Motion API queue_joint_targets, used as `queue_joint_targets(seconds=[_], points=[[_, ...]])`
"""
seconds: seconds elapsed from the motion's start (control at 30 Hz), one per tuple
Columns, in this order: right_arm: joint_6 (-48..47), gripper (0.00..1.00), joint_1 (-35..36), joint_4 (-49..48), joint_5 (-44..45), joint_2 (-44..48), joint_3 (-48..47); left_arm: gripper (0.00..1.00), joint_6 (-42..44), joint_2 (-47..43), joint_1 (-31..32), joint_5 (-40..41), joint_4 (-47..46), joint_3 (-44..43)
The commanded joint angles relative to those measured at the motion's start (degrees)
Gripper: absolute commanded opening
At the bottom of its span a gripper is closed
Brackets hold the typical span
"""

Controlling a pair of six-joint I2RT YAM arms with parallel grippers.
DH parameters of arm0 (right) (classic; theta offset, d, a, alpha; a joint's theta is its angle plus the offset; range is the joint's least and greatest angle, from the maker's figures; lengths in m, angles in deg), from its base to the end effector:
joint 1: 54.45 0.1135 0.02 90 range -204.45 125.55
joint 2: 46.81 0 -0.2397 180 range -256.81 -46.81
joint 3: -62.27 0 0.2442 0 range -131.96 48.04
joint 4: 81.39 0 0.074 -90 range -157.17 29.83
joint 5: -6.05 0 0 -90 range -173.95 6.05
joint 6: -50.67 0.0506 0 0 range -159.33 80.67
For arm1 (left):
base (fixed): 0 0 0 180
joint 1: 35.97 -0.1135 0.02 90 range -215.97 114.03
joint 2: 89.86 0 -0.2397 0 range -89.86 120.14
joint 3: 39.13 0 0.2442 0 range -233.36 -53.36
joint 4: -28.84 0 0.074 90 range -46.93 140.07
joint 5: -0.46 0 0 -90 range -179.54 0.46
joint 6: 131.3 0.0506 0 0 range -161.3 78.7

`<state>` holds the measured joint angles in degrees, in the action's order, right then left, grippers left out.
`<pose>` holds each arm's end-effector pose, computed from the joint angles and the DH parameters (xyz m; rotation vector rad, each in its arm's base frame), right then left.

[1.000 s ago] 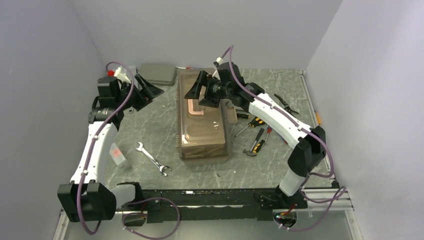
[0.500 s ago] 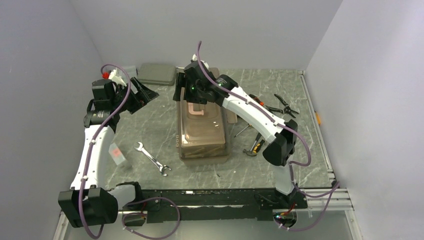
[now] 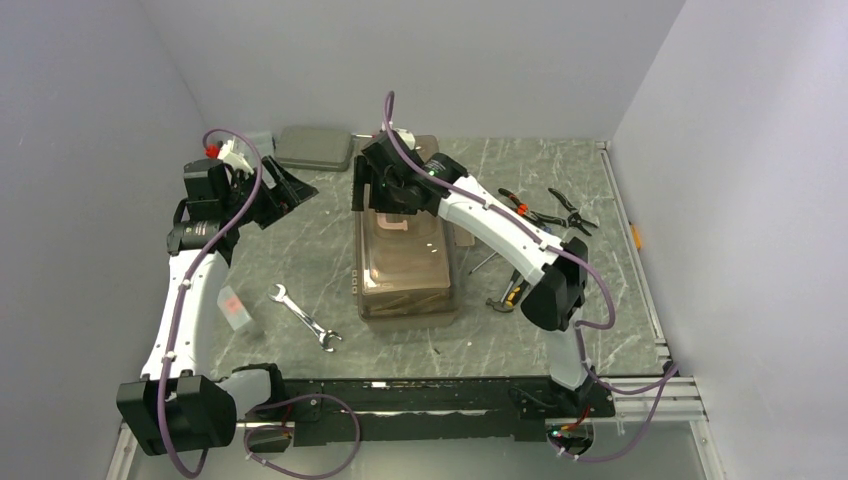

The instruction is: Pack the tool kit

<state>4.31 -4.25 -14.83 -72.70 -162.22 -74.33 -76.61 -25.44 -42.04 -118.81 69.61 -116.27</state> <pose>0.2876 0.3297 0.3303 -0.0407 2.4163 0.5614 0.2601 0.0028 0.3279 -0.4283 2.0536 -0.8377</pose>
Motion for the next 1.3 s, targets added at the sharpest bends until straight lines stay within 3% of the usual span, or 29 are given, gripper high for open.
queue_joint_targets(seconds=[0.0,0.1,0.33,0.57,0.8,1.03,1.2,1.27], points=[[0.0,0.8,0.2,-0.7,-4.0,-1.3,-0.6,0.86,1.3,-1.4,-0.3,-1.2,-0.2,-1.1],[0.1,0.8,0.1,-2.0,-6.7,-1.3,-0.1,0.86,1.3,-1.4,-0.4,-1.4,0.0,-1.3],[2.0,0.81,-2.5,-14.1,-17.1,6.7,10.5,0.86,0.8,-1.4,-0.4,-2.7,-0.8,-0.9],[8.5,0.79,-8.4,-30.2,-32.3,14.4,25.1,0.86,0.3,-1.0,-0.3,-3.5,-1.4,-1.3],[14.0,0.77,-11.8,-39.8,-41.8,17.0,32.7,0.85,-0.3,-0.5,0.1,-3.9,-1.7,-1.6],[3.3,0.78,-7.2,-13.6,-20.9,10.5,13.4,0.86,0.1,-0.4,0.3,-3.3,-1.2,-2.5],[1.2,0.79,-4.0,-4.8,-8.8,6.1,5.7,0.86,0.2,-0.1,0.4,-3.7,-1.2,-2.3],[0.9,0.79,-3.5,-3.4,-7.7,4.4,4.0,0.85,0.4,-0.2,0.4,-3.6,-1.0,-2.4]])
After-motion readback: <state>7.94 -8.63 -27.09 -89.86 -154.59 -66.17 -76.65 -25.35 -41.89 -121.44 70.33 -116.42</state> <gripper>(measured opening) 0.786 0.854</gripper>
